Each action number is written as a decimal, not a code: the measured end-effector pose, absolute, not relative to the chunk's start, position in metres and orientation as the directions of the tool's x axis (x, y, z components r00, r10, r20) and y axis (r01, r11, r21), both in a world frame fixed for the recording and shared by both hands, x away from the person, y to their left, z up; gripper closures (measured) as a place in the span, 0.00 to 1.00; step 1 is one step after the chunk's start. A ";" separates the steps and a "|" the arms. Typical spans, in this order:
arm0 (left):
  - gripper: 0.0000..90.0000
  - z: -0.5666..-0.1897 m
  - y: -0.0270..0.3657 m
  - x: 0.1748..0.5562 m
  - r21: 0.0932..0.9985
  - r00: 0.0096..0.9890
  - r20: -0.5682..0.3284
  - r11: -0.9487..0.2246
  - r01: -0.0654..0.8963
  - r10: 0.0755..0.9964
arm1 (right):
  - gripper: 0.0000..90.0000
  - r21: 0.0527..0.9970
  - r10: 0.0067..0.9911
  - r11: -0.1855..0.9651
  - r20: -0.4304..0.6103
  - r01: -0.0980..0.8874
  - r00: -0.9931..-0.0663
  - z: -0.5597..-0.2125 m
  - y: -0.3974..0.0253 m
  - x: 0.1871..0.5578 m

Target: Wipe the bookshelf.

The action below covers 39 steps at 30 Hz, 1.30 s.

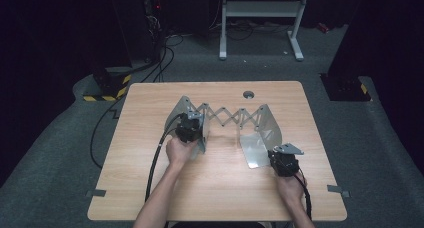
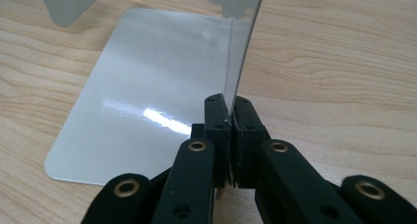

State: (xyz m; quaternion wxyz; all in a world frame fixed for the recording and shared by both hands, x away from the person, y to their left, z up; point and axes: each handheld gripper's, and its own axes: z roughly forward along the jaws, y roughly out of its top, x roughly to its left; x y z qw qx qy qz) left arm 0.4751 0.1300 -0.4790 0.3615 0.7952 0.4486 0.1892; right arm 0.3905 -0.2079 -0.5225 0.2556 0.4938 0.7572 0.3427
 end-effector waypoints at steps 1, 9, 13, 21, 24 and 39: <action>0.87 -0.482 0.130 0.475 0.740 0.526 -0.023 -0.339 0.581 0.850 | 0.98 0.771 0.923 0.277 -0.048 0.573 -0.381 -0.523 -0.208 0.390; 0.87 -0.503 0.128 0.477 0.685 0.536 -0.019 -0.380 0.622 0.844 | 0.98 0.771 0.922 0.279 -0.049 0.572 -0.383 -0.523 -0.208 0.390; 0.87 -0.502 0.128 0.476 0.686 0.537 -0.011 -0.385 0.618 0.844 | 0.98 0.771 0.923 0.277 -0.047 0.573 -0.382 -0.523 -0.208 0.390; 0.87 -0.487 0.130 0.466 0.728 0.536 -0.013 -0.359 0.583 0.844 | 0.98 0.771 0.923 0.277 -0.047 0.574 -0.382 -0.522 -0.208 0.390; 0.87 -0.477 0.133 0.462 0.753 0.536 -0.018 -0.342 0.562 0.844 | 0.97 0.771 0.922 0.277 -0.047 0.573 -0.383 -0.523 -0.208 0.390; 0.87 -0.433 0.142 0.443 0.839 0.549 -0.005 -0.295 0.457 0.836 | 0.97 0.771 0.922 0.277 -0.047 0.573 -0.383 -0.523 -0.208 0.390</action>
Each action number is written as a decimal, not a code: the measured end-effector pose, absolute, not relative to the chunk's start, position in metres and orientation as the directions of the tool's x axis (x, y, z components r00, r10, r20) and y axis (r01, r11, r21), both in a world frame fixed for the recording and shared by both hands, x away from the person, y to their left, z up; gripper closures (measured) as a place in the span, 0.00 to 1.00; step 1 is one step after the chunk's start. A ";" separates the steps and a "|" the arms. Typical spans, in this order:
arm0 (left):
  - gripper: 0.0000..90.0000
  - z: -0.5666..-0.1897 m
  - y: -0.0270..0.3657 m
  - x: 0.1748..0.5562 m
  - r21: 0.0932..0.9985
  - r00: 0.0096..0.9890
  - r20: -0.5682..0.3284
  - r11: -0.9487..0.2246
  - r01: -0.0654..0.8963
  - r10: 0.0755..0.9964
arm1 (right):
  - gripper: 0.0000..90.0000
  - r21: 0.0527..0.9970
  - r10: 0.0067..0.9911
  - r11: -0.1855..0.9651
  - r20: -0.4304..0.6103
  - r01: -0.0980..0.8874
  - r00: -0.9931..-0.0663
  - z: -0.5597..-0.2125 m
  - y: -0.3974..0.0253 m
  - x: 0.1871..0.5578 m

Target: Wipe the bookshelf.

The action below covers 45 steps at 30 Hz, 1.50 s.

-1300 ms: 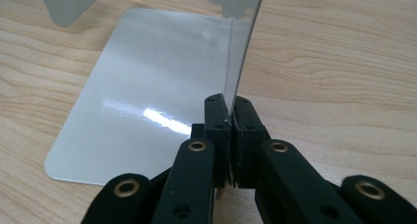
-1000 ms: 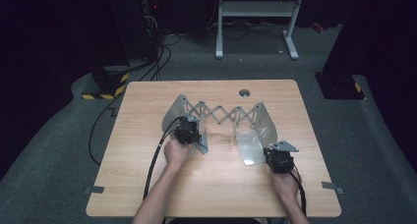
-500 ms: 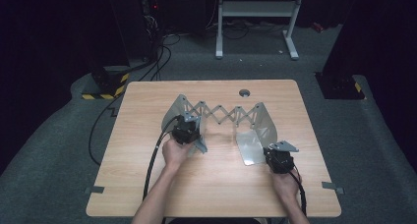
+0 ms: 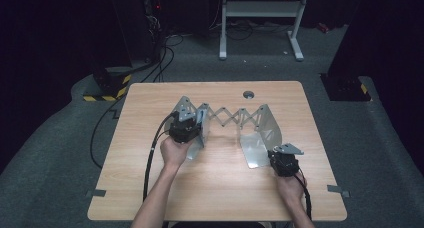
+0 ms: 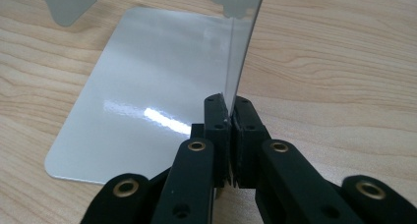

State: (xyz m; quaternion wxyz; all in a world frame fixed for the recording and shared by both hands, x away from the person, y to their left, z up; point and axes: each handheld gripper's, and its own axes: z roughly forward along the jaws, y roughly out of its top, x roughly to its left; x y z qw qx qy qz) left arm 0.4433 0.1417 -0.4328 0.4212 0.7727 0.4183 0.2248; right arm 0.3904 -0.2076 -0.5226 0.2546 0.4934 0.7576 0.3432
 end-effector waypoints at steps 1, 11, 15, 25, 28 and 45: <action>0.87 -0.432 0.142 0.442 0.842 0.549 -0.002 -0.295 0.451 0.836 | 0.97 0.771 0.922 0.278 -0.047 0.573 -0.384 -0.523 -0.208 0.390; 0.87 -0.425 0.142 0.437 0.850 0.552 0.025 -0.308 0.427 0.834 | 0.97 0.772 0.922 0.280 -0.049 0.571 -0.385 -0.523 -0.208 0.390; 0.87 -0.428 0.142 0.435 0.848 0.553 0.029 -0.313 0.428 0.833 | 0.97 0.772 0.921 0.281 -0.050 0.571 -0.386 -0.523 -0.208 0.390; 0.87 -0.446 0.142 0.438 0.831 0.551 -0.019 -0.293 0.472 0.834 | 0.97 0.771 0.921 0.282 -0.051 0.572 -0.385 -0.523 -0.207 0.390; 0.87 -0.451 0.140 0.439 0.820 0.553 -0.012 -0.309 0.482 0.833 | 0.97 0.771 0.922 0.281 -0.051 0.572 -0.384 -0.523 -0.207 0.390; 0.87 -0.484 0.133 0.449 0.754 0.547 -0.011 -0.352 0.555 0.837 | 0.97 0.771 0.922 0.280 -0.050 0.573 -0.383 -0.523 -0.207 0.390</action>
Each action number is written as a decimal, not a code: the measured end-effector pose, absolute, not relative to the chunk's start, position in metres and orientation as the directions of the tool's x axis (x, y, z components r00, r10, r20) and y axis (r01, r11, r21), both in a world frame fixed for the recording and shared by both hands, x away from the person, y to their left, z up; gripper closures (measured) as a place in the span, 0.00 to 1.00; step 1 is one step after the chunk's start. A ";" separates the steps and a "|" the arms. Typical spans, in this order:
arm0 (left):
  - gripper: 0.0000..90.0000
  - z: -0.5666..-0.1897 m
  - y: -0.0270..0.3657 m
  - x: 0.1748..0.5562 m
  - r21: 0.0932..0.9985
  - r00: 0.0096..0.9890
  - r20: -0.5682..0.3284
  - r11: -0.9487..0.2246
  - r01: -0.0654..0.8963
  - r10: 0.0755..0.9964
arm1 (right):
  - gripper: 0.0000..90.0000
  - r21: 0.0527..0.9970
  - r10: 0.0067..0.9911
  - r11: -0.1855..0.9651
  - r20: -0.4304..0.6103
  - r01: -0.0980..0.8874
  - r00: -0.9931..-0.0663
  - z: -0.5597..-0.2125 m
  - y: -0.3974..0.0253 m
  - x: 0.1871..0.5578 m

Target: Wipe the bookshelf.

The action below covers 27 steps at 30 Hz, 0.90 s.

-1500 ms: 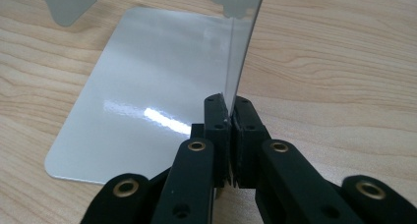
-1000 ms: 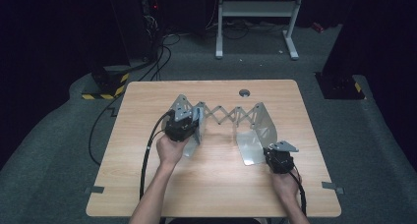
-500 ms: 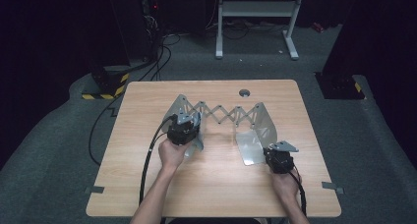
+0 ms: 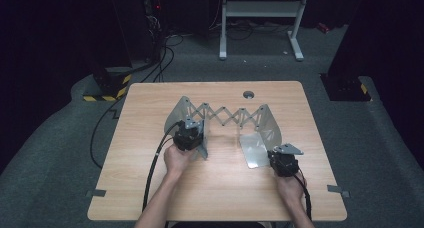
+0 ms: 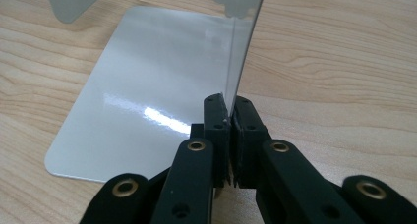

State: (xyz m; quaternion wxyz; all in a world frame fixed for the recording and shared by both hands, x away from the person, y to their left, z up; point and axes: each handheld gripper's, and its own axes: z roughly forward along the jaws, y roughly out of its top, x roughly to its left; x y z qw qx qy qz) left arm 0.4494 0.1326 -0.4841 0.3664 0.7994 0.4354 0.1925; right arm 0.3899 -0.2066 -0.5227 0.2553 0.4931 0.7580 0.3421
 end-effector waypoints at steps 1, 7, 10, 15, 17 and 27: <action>0.87 -0.487 0.132 0.451 0.745 0.546 -0.011 -0.357 0.563 0.838 | 0.97 0.770 0.922 0.279 -0.050 0.573 -0.383 -0.523 -0.207 0.390; 0.87 -0.501 0.130 0.456 0.708 0.544 -0.023 -0.371 0.601 0.839 | 0.97 0.770 0.923 0.279 -0.050 0.573 -0.382 -0.523 -0.207 0.390; 0.87 -0.499 0.133 0.454 0.716 0.542 -0.023 -0.364 0.596 0.840 | 0.97 0.770 0.923 0.279 -0.049 0.573 -0.382 -0.523 -0.207 0.390; 0.87 -0.482 0.137 0.445 0.759 0.544 -0.020 -0.342 0.555 0.839 | 0.97 0.770 0.922 0.280 -0.050 0.573 -0.383 -0.523 -0.207 0.390; 0.87 -0.475 0.137 0.442 0.772 0.547 -0.017 -0.336 0.540 0.837 | 0.97 0.770 0.922 0.280 -0.050 0.573 -0.384 -0.523 -0.207 0.390; 0.87 -0.442 0.141 0.426 0.823 0.550 -0.002 -0.311 0.475 0.835 | 0.97 0.770 0.922 0.280 -0.050 0.573 -0.384 -0.523 -0.207 0.390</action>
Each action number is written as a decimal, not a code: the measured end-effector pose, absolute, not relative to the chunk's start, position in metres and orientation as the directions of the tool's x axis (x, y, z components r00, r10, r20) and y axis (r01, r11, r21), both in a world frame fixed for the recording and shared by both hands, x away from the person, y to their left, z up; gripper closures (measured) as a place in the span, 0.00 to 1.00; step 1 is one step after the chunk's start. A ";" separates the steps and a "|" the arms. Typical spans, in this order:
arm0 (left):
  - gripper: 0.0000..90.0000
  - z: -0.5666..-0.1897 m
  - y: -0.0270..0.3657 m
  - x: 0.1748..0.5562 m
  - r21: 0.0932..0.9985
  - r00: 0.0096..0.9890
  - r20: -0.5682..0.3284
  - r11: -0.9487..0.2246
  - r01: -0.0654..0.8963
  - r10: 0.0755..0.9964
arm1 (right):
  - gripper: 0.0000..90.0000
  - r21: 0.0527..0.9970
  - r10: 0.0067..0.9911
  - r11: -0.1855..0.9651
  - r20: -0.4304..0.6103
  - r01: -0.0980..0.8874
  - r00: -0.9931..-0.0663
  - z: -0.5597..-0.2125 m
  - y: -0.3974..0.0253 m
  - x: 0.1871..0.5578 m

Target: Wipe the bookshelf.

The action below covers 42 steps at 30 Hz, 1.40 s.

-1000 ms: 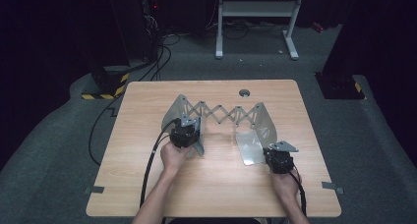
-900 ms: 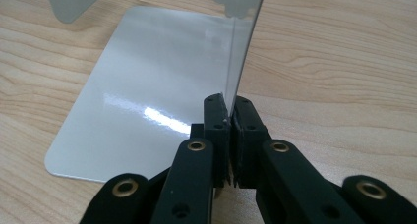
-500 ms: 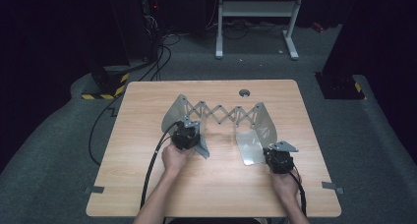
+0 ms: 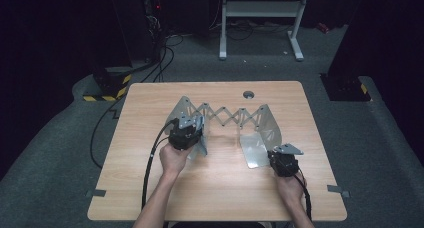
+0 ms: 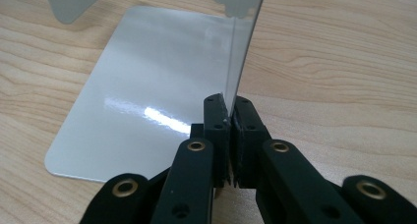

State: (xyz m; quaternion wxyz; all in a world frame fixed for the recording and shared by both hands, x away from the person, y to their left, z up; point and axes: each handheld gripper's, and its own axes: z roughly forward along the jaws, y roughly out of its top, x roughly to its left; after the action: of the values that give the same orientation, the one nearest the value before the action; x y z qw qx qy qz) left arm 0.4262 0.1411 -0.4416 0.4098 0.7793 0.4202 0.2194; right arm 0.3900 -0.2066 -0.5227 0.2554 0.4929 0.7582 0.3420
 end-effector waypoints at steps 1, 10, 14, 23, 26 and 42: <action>0.87 -0.439 0.141 0.425 0.825 0.551 -0.001 -0.311 0.472 0.834 | 0.97 0.770 0.922 0.280 -0.050 0.573 -0.384 -0.523 -0.207 0.390; 0.87 -0.431 0.141 0.417 0.836 0.547 0.014 -0.310 0.453 0.837 | 0.97 0.770 0.922 0.281 -0.050 0.573 -0.385 -0.523 -0.207 0.390; 0.87 -0.435 0.142 0.415 0.837 0.545 0.002 -0.300 0.458 0.838 | 0.97 0.770 0.922 0.280 -0.050 0.573 -0.384 -0.523 -0.207 0.390; 0.86 -0.449 0.137 0.415 0.812 0.543 0.027 -0.335 0.478 0.839 | 0.97 0.770 0.921 0.284 -0.053 0.571 -0.386 -0.523 -0.207 0.390; 0.86 -0.456 0.133 0.414 0.799 0.534 0.045 -0.351 0.488 0.844 | 0.97 0.770 0.921 0.284 -0.053 0.571 -0.387 -0.523 -0.207 0.390; 0.86 -0.489 0.126 0.429 0.739 0.533 -0.017 -0.349 0.577 0.846 | 0.97 0.770 0.921 0.284 -0.053 0.571 -0.386 -0.523 -0.207 0.390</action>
State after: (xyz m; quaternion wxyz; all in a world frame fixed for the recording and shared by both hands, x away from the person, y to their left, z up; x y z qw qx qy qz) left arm 0.4291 0.1264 -0.4889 0.3571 0.7995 0.4448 0.1884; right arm 0.3900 -0.2065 -0.5227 0.2560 0.4913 0.7593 0.3415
